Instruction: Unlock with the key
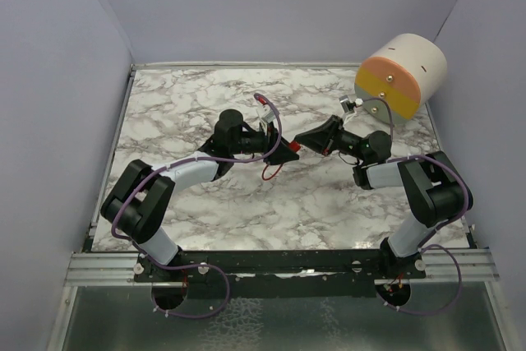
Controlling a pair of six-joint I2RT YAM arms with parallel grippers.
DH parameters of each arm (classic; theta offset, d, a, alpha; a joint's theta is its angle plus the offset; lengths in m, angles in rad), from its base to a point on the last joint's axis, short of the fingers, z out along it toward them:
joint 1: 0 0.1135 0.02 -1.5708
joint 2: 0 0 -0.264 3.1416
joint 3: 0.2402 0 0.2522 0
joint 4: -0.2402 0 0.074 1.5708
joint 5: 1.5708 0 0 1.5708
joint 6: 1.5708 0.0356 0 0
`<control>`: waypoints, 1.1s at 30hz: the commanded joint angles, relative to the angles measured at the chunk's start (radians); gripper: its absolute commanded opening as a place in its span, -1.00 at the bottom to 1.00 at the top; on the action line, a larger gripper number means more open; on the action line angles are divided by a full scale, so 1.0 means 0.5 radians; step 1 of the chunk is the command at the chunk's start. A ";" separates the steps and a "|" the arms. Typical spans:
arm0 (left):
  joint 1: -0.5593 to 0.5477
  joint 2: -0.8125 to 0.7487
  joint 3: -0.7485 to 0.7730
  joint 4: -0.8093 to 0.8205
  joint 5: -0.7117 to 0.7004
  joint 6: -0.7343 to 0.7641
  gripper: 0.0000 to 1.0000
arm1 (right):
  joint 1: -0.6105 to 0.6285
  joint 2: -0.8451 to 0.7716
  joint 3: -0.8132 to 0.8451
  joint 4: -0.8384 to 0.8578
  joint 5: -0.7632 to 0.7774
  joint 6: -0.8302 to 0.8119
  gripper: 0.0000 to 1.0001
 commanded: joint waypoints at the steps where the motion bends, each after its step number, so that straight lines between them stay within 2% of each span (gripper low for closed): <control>1: -0.020 -0.008 0.063 0.084 -0.025 0.032 -1.00 | -0.005 0.041 0.029 0.665 -0.054 -0.001 -0.93; 8: -0.048 -0.040 0.027 0.083 -0.222 0.069 -1.00 | -0.005 0.059 0.029 0.666 -0.046 0.011 -0.98; 18: -0.147 -0.149 -0.042 0.042 -0.759 0.129 -1.00 | -0.005 0.092 0.021 0.659 -0.019 0.036 -0.98; 33: -0.232 -0.293 -0.119 -0.064 -1.297 0.214 -1.00 | -0.005 0.015 -0.037 0.395 0.066 -0.040 -0.98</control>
